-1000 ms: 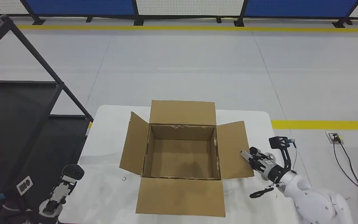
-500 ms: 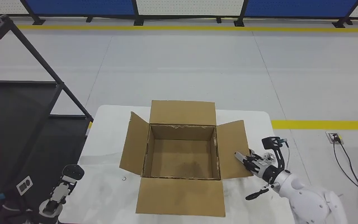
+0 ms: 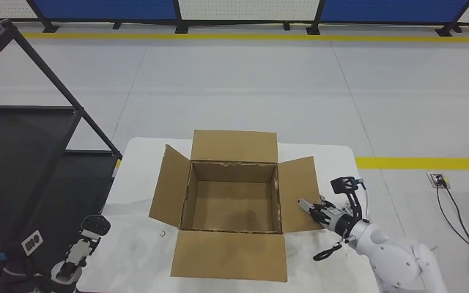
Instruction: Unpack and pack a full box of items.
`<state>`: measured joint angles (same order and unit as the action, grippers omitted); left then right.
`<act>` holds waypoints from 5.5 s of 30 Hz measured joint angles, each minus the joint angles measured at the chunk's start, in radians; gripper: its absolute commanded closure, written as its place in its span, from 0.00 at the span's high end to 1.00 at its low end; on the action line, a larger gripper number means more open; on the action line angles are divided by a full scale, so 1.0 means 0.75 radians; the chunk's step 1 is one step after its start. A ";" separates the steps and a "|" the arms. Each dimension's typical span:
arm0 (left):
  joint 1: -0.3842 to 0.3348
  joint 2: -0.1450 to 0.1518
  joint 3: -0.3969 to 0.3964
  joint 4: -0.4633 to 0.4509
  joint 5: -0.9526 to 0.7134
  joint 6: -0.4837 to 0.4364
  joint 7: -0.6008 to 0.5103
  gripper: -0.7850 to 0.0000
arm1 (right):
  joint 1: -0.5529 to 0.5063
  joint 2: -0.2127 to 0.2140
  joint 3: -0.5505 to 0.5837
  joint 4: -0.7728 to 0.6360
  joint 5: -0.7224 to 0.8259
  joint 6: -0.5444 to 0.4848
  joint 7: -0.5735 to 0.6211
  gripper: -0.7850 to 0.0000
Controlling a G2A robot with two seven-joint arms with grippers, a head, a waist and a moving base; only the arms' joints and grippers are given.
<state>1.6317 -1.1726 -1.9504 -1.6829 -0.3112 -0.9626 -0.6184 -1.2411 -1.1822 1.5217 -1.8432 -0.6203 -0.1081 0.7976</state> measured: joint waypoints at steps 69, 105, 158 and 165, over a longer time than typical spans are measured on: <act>0.000 0.000 0.000 0.000 0.000 0.000 0.000 1.00 | -0.012 0.026 -0.194 0.329 -0.807 0.050 -0.187 0.95; 0.000 0.000 0.000 0.000 0.000 0.000 0.000 1.00 | -0.011 0.023 -0.066 0.227 -0.674 0.150 -0.152 0.00; 0.000 0.000 0.000 0.000 0.000 0.000 0.000 1.00 | 1.165 -0.504 -1.410 1.119 -0.423 0.439 -0.009 0.00; 0.000 0.000 0.000 0.000 0.000 0.000 0.000 1.00 | 1.239 -0.625 -1.457 1.430 -0.363 0.431 0.011 0.00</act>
<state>1.6317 -1.1726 -1.9504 -1.6829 -0.3112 -0.9626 -0.6184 -0.3118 -1.6510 0.4288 -0.7710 -0.8922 0.2151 0.8056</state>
